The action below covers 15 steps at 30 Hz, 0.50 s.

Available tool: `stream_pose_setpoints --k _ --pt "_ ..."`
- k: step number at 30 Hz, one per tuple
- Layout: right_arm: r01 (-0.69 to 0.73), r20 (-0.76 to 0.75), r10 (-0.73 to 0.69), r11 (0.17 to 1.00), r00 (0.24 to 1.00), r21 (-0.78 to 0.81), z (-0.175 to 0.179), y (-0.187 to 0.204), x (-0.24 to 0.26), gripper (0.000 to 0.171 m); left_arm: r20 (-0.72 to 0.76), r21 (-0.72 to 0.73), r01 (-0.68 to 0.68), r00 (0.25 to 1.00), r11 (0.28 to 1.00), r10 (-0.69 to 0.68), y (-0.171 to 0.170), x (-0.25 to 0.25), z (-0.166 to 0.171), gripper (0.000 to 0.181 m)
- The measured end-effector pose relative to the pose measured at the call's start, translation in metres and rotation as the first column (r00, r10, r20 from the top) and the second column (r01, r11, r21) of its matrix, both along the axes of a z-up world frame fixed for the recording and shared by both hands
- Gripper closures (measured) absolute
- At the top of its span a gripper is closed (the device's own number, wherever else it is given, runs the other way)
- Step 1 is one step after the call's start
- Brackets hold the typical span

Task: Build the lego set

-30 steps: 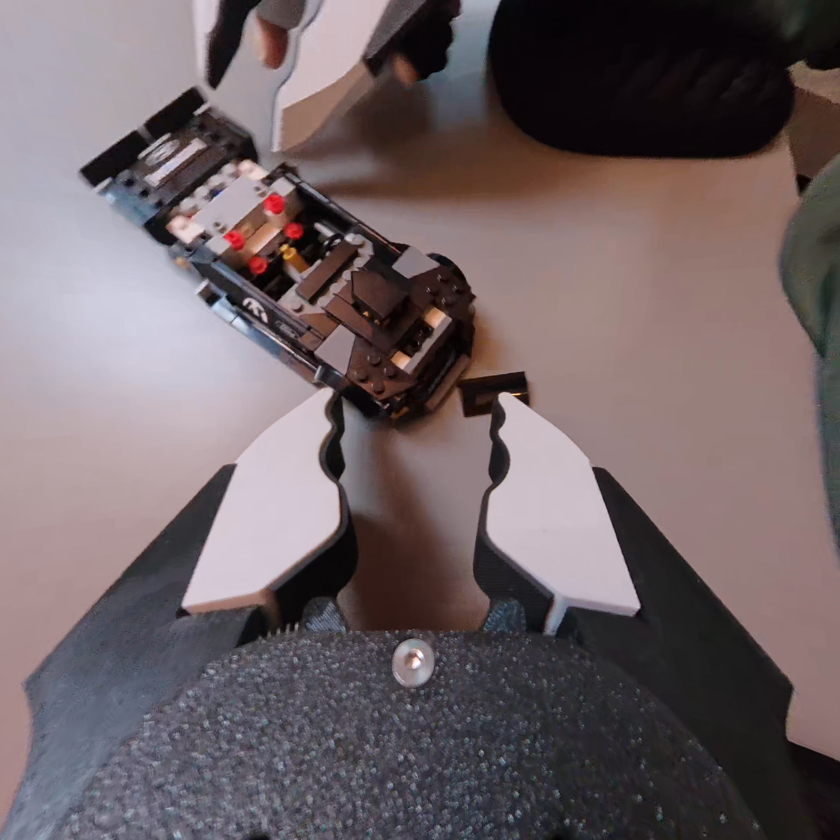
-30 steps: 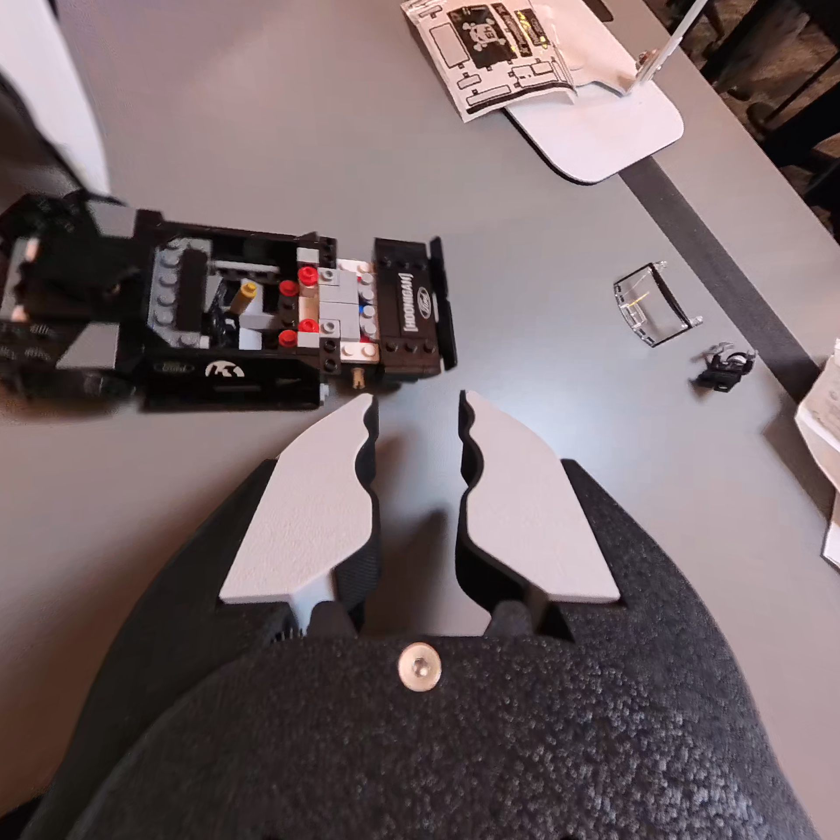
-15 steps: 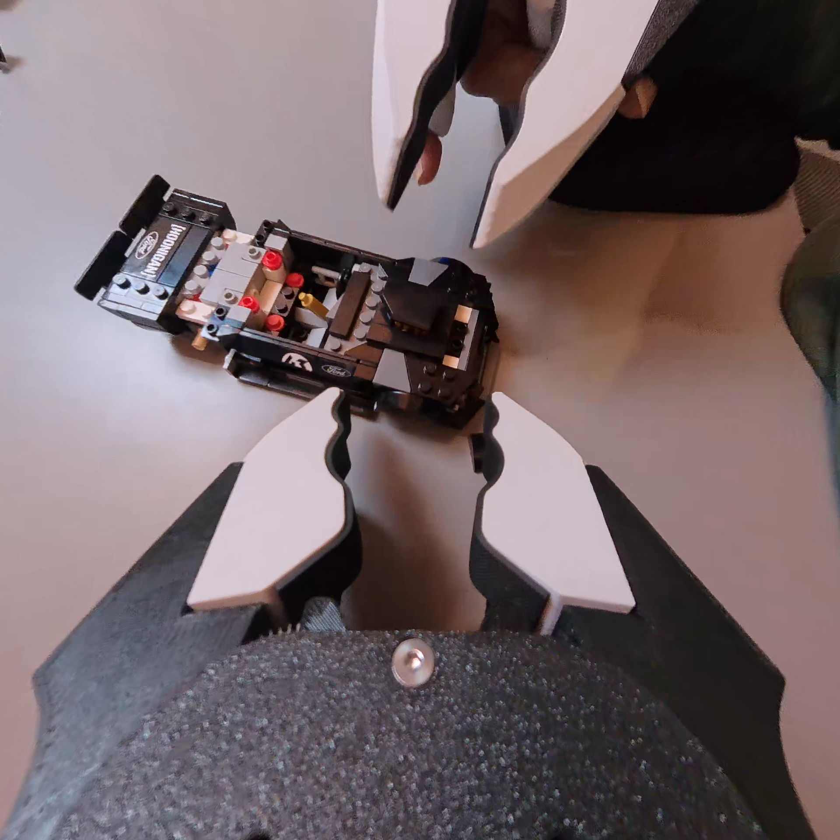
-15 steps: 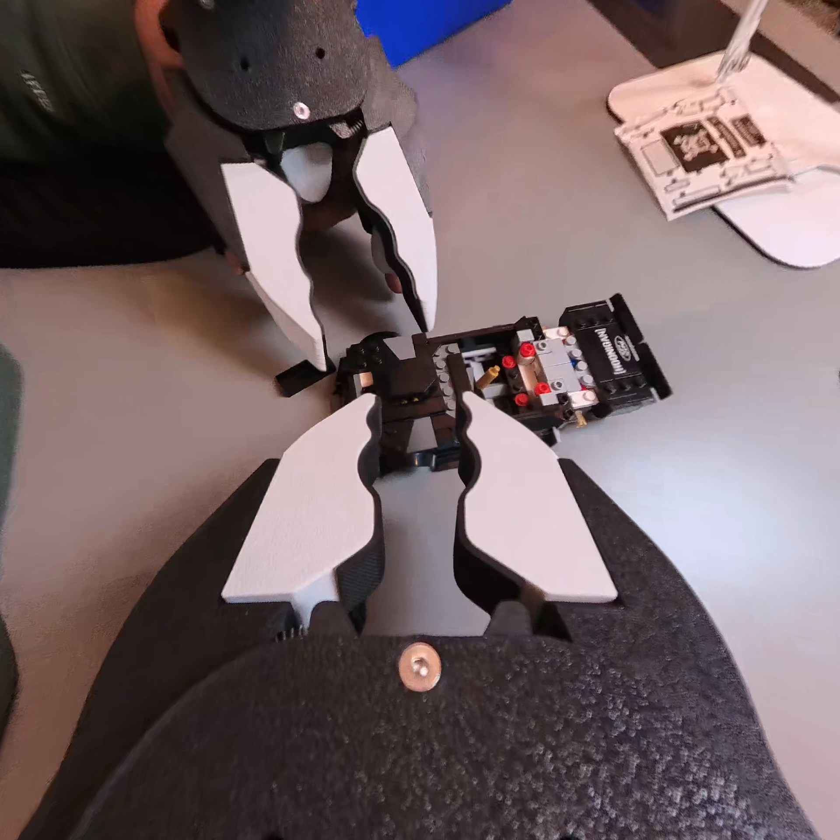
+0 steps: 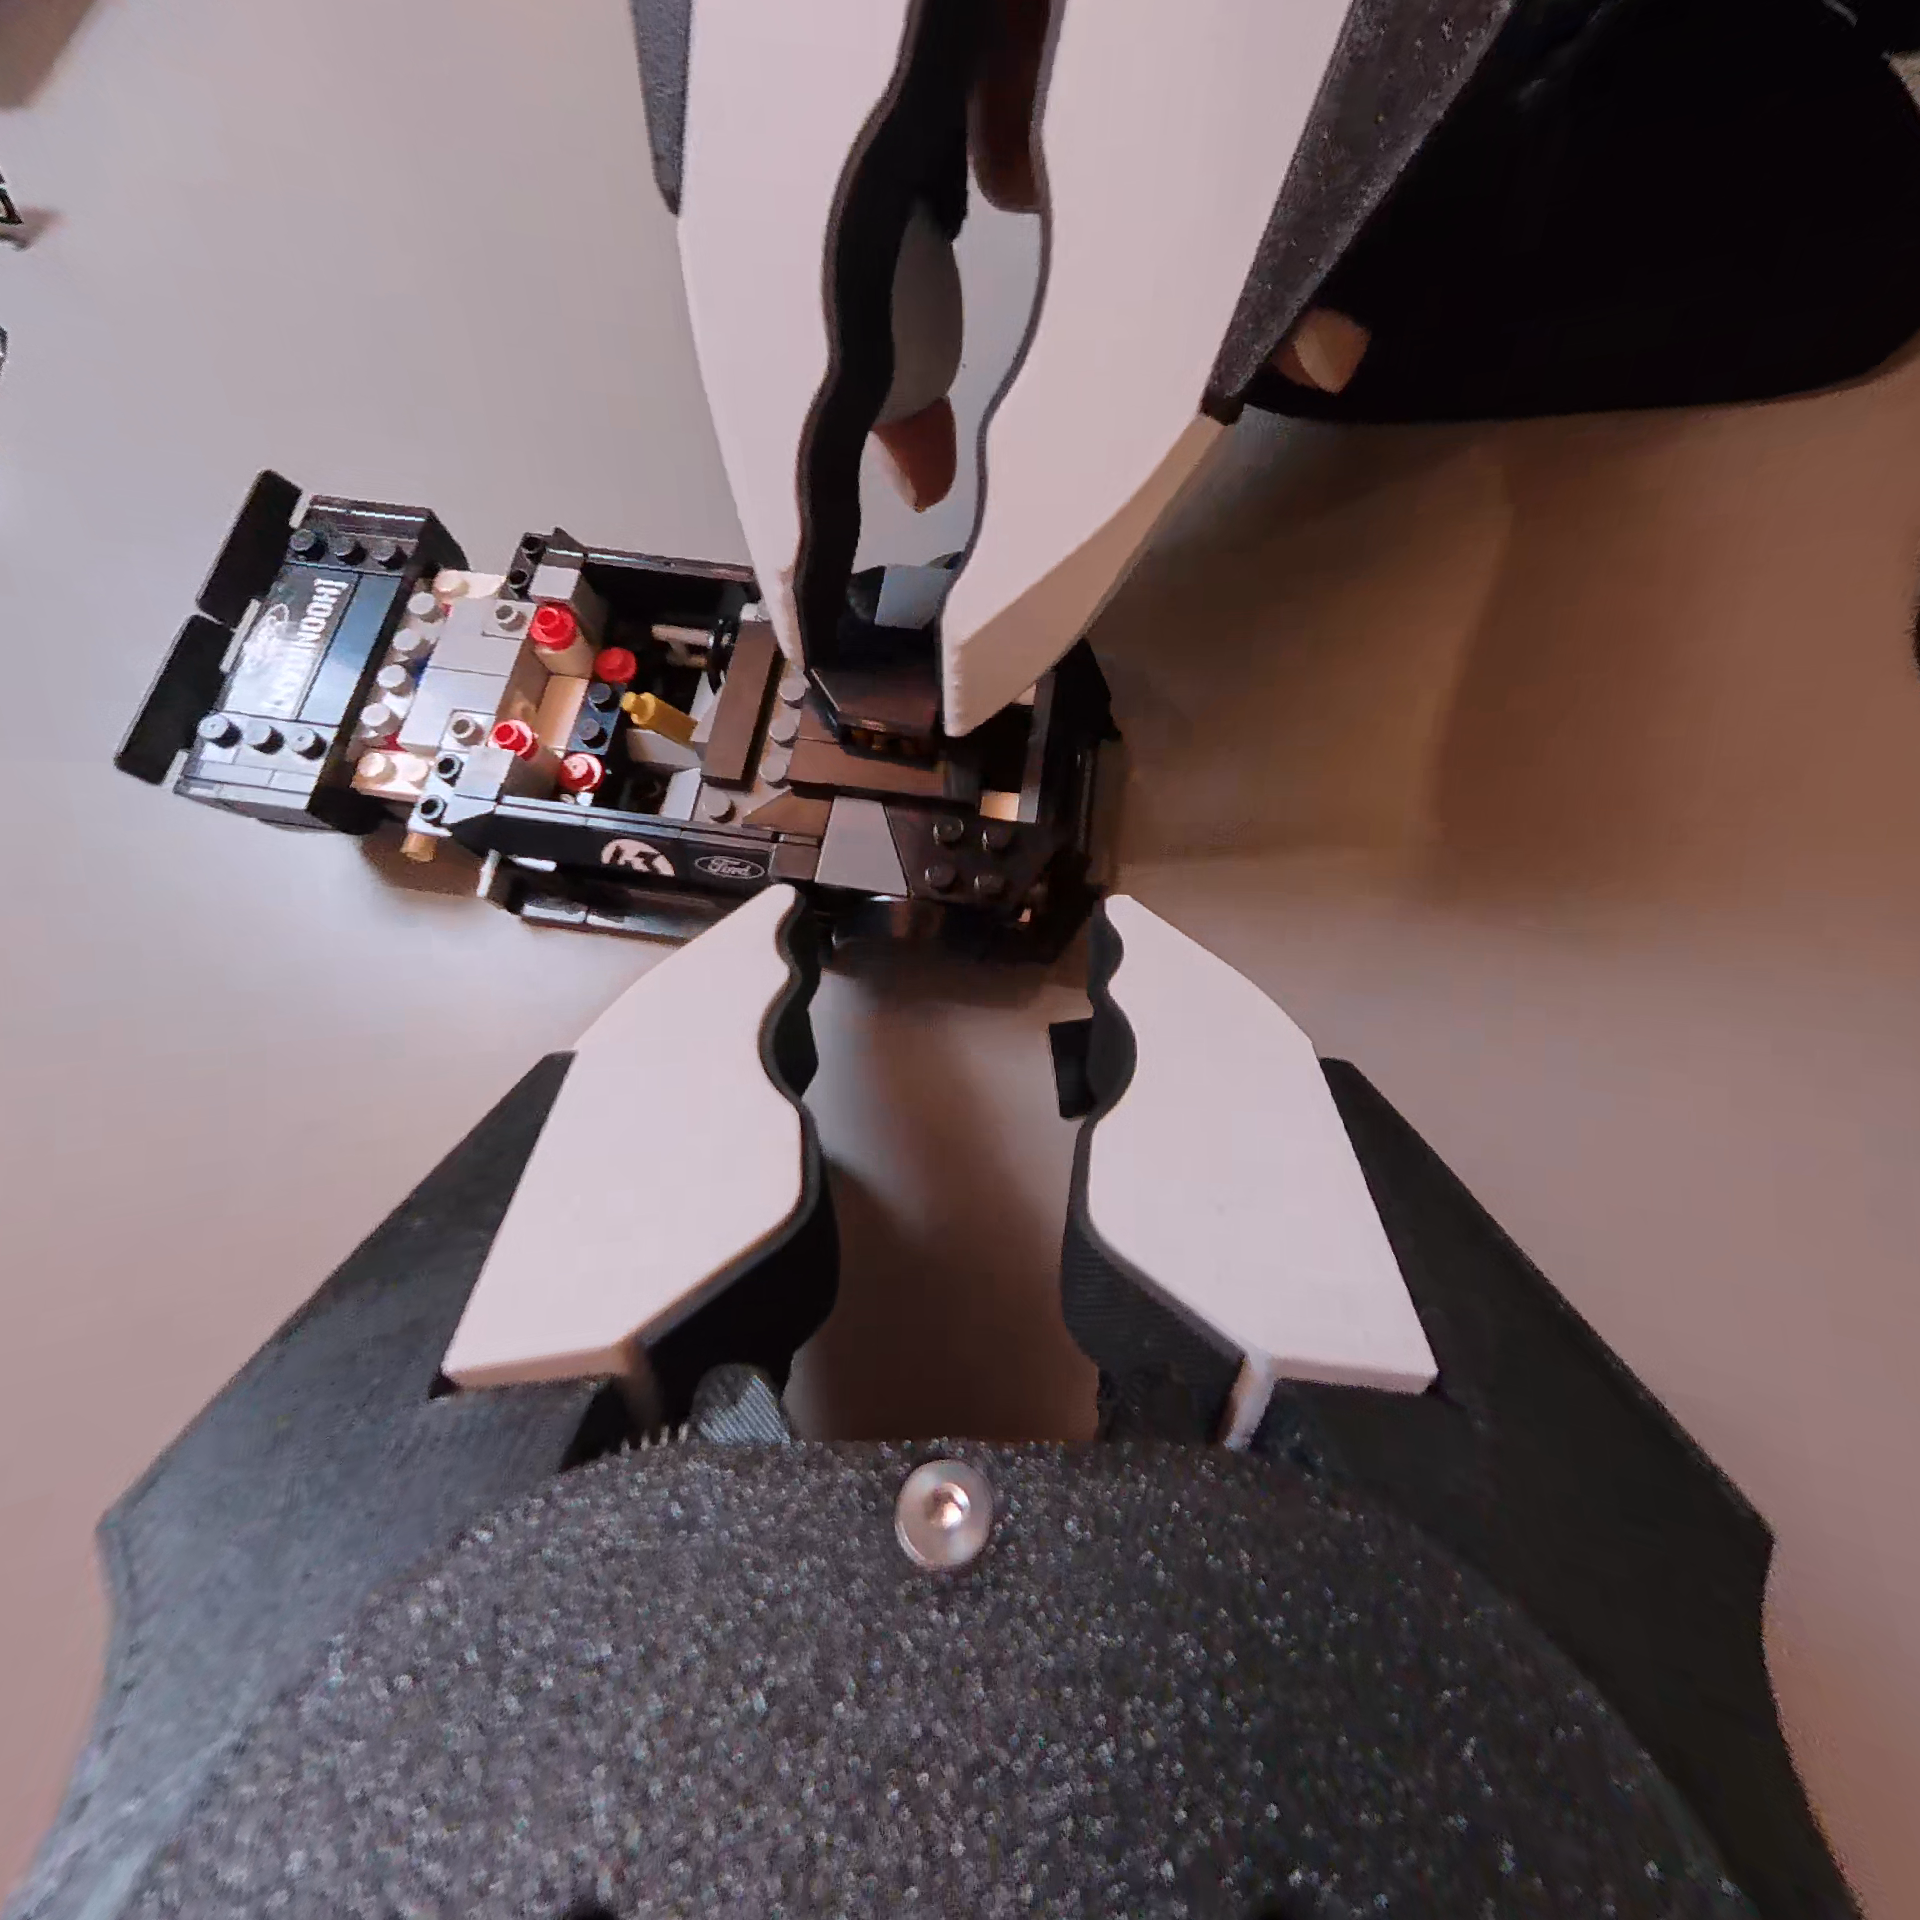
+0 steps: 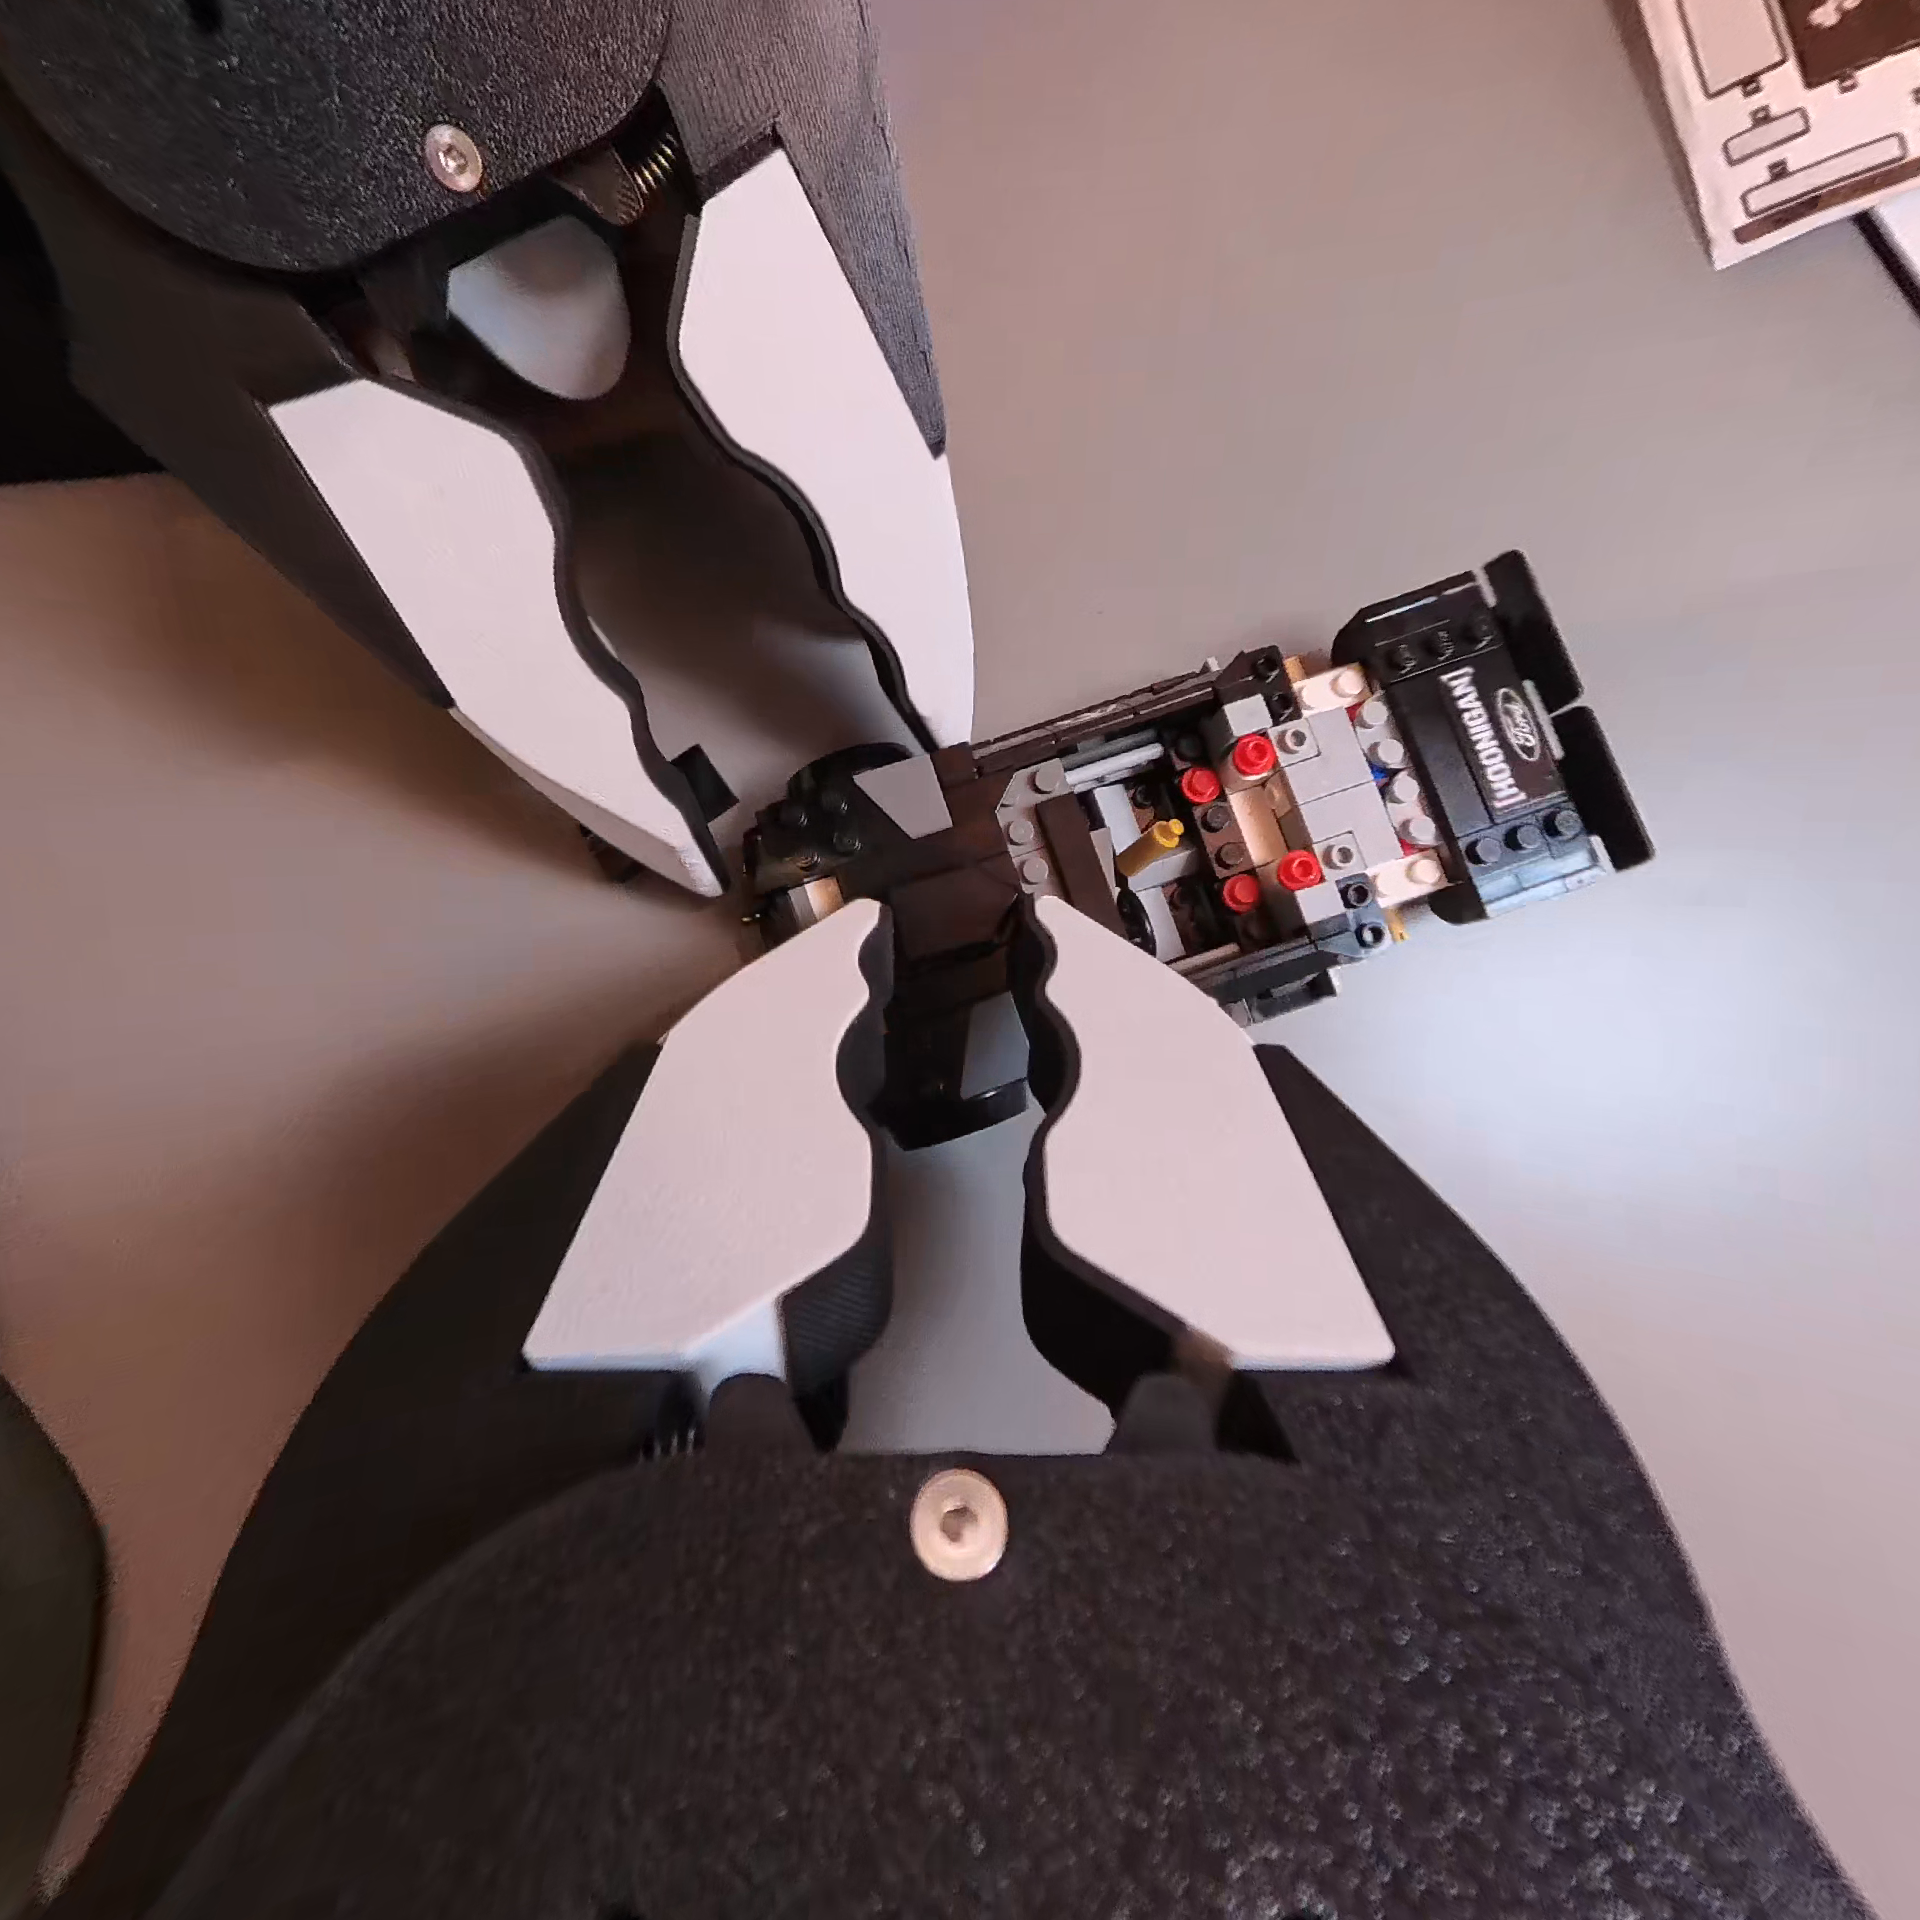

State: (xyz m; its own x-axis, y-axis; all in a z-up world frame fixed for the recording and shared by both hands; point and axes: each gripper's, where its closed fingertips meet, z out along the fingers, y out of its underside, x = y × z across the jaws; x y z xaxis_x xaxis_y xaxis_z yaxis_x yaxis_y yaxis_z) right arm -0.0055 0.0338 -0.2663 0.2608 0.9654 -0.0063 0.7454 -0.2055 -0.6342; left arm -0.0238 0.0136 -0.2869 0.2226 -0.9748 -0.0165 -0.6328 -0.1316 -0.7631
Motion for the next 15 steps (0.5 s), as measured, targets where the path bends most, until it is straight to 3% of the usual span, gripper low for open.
stream_pose_setpoints --k 15 --pt "-0.147 0.042 0.148 0.989 0.988 -0.028 -0.0006 0.0003 0.0011 0.149 0.0 0.002 -0.008 1.0 1.0 0.008 0.0025 0.001 -0.0014 0.134"
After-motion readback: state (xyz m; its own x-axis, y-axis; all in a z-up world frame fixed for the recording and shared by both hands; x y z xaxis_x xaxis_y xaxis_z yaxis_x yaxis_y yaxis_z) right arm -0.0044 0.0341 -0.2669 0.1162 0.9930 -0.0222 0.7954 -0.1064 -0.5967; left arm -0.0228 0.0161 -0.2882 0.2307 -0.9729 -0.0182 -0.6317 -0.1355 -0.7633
